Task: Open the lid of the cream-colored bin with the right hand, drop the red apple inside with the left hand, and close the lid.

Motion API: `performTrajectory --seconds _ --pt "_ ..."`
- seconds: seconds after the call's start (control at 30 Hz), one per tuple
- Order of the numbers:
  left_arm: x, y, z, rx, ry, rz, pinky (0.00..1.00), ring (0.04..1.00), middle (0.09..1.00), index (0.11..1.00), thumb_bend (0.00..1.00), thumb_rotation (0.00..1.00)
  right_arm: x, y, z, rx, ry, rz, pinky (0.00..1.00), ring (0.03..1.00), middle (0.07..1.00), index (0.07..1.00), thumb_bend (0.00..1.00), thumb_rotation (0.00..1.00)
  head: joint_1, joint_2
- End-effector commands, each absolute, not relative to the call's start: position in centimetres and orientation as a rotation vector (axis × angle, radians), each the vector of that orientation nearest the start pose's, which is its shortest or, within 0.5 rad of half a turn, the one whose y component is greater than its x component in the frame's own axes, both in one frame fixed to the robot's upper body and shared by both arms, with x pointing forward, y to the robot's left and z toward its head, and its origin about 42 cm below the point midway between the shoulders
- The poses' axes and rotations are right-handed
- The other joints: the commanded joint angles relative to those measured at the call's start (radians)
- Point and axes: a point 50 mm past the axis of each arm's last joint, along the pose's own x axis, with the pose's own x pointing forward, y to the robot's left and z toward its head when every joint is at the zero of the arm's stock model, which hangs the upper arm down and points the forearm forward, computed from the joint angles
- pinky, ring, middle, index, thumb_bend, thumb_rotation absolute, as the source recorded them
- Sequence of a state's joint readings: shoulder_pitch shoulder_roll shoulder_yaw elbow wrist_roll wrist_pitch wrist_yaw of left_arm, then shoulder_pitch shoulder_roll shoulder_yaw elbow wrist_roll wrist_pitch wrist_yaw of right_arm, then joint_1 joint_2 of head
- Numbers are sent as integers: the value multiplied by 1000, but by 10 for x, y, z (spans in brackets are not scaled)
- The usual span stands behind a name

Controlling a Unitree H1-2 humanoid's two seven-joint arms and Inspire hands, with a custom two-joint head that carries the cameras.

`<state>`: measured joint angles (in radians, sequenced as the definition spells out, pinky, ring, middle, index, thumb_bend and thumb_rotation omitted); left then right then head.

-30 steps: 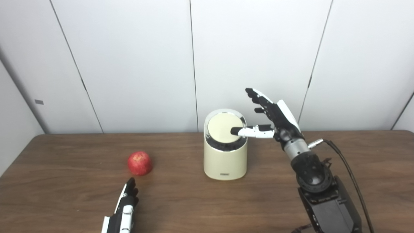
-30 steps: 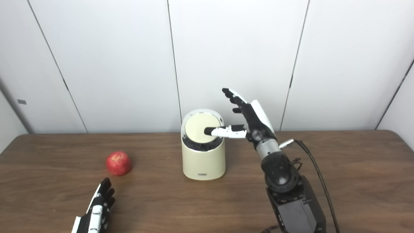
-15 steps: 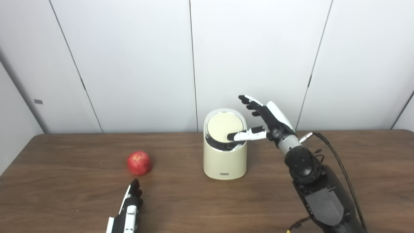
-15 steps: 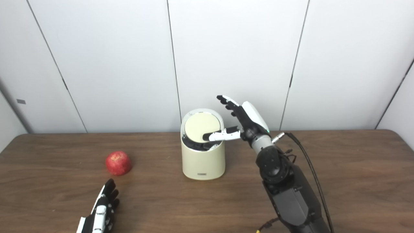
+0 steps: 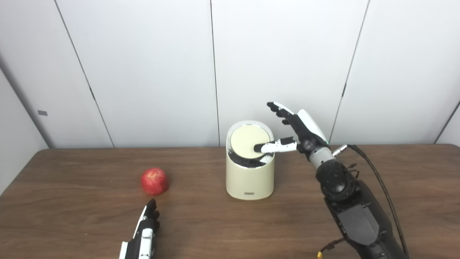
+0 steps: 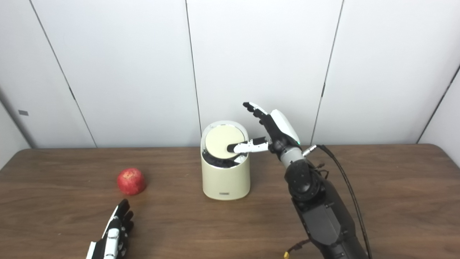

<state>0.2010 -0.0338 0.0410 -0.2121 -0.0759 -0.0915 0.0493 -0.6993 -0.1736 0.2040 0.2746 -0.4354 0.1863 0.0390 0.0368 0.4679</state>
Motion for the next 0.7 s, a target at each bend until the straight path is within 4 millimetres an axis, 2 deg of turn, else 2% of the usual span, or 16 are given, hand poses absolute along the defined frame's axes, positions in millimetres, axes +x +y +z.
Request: performTrajectory --seconds 0.0,0.17,0.27,0.43,0.67 --pt "212 221 112 -108 -116 165 1000 981 986 979 482 923 478 -154 302 -708 -400 133 847 897 902 887 927 337 2 1" --pt "212 221 111 -117 -119 164 1000 982 983 978 486 916 477 -150 303 -743 -418 134 825 885 890 880 938 327 3 4" --pt "212 221 111 -121 -120 165 1000 978 980 976 487 909 477 -148 302 -826 -458 135 813 874 883 881 936 322 2 5" --pt "212 221 111 -112 -120 165 1000 975 980 976 485 919 477 -147 299 -956 -510 140 920 914 901 885 962 247 2 8" --pt "211 219 112 -135 -118 168 1000 983 986 981 501 906 476 -148 297 -1142 -573 116 956 942 920 890 987 188 4 14"
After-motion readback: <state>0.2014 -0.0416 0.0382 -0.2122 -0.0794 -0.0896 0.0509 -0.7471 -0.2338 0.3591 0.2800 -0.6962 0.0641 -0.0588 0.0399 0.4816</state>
